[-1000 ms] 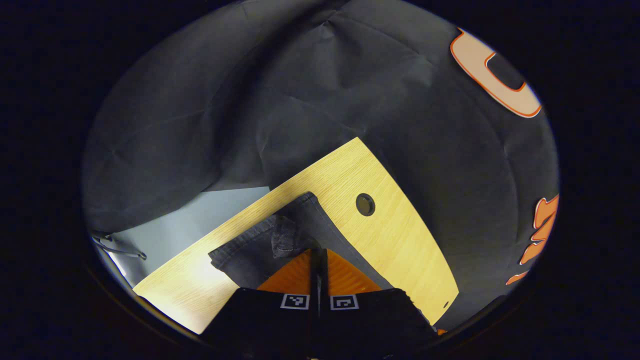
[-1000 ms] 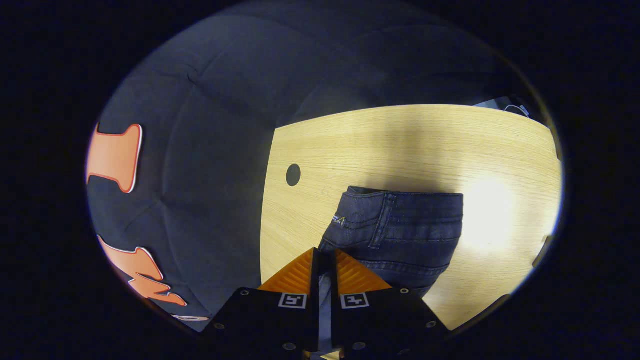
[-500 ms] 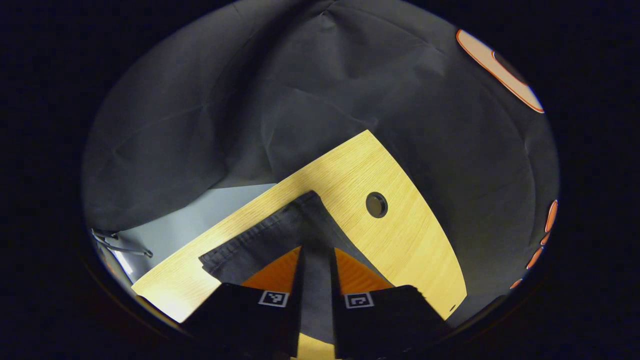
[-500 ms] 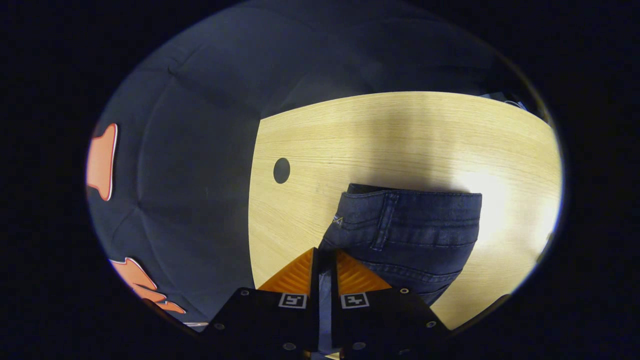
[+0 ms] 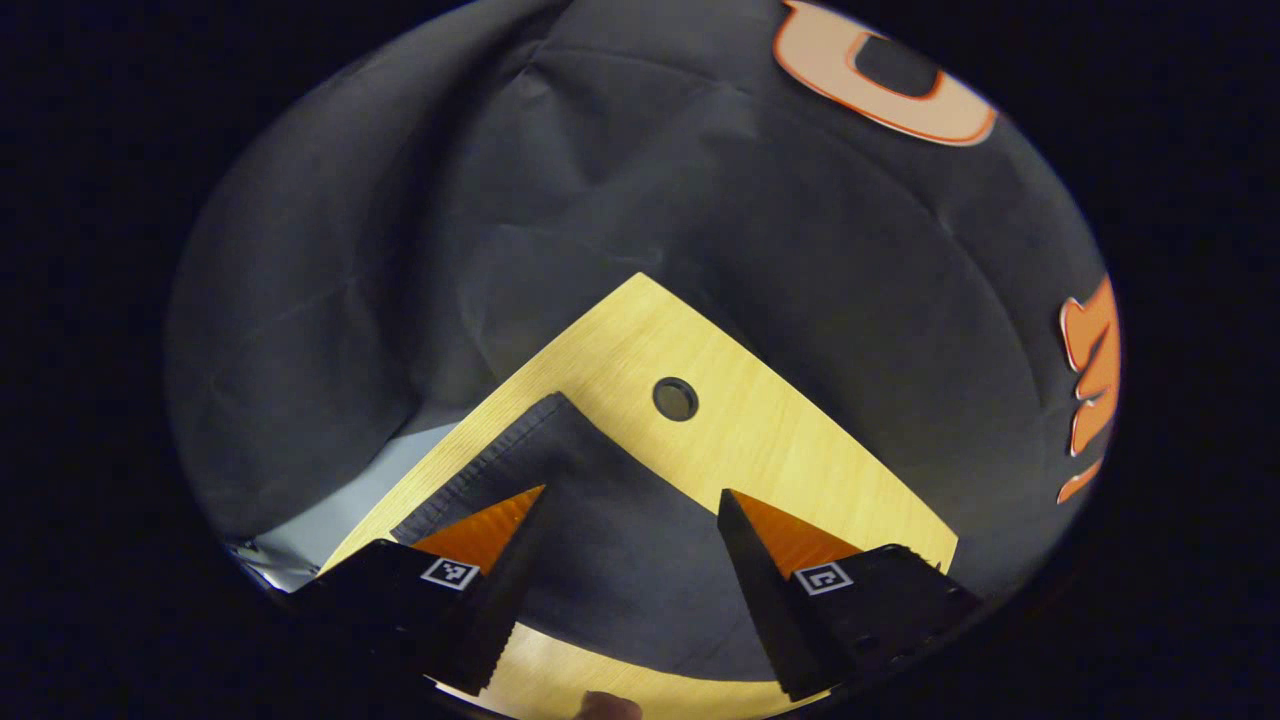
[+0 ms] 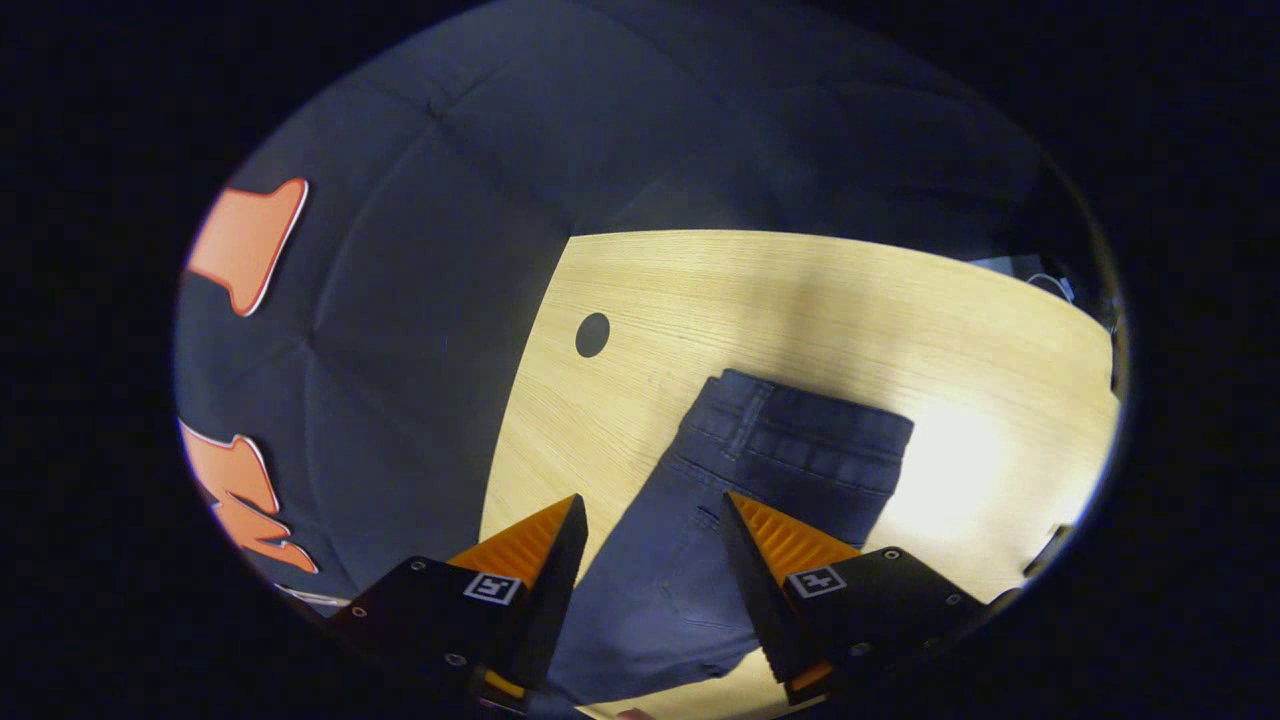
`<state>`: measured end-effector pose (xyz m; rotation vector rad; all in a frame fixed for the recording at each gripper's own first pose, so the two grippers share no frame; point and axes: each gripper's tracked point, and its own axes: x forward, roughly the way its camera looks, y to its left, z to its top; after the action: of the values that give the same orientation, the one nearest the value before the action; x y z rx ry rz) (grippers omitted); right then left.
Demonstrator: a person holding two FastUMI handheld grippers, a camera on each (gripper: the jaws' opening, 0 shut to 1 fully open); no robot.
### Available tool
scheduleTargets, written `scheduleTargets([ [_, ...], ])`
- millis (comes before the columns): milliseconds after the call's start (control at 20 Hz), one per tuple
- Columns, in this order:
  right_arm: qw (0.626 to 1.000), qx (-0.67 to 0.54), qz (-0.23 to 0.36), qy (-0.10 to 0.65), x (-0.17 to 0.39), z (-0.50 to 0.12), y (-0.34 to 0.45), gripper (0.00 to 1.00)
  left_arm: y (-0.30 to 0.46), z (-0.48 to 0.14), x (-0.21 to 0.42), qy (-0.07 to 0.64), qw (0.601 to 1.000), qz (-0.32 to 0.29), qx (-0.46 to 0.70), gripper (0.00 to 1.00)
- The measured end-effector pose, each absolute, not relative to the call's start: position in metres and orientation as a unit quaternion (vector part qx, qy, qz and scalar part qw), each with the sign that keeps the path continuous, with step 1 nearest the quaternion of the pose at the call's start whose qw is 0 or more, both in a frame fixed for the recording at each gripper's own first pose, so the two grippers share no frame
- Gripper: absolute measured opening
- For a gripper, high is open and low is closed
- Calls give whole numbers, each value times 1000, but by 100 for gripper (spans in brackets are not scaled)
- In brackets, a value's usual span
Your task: Grasp the waist and the cuffs of the jeans and fold them to make the two legs overlap; first hold the waist and fold one-third of the jeans toward the cuffs, then hold the cuffs and fold the remaining one-third in the same direction to finish folding.
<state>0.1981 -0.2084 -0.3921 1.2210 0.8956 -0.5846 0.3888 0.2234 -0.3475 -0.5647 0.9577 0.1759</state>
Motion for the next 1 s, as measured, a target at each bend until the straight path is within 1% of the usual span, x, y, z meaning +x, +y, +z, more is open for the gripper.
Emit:
scheduleTargets([
  [100,699,514,-270,417,179,-400,-212,88,208,-342,382,440,866,63,-231,99],
  [200,705,496,-273,427,166,-407,-213,90,196,-332,378,420,885,41,-197,99],
  [350,701,489,-275,441,147,-417,-209,95,186,-306,373,369,913,15,-171,99],
  [400,699,487,-277,444,142,-422,-208,85,185,-295,369,351,922,8,-165,99],
  [500,695,485,-279,452,133,-432,-204,85,180,-278,364,313,939,2,-145,99],
  [550,693,485,-276,456,130,-435,-202,96,175,-268,361,293,947,1,-133,96],
  [600,690,485,-275,460,128,-439,-200,96,169,-254,355,271,955,-3,-117,99],
  [750,689,480,-270,471,128,-452,-195,96,151,-210,343,203,976,-9,-78,99],
  [1000,695,461,-262,487,132,-467,-191,96,144,-164,312,136,989,-5,-56,98],
])
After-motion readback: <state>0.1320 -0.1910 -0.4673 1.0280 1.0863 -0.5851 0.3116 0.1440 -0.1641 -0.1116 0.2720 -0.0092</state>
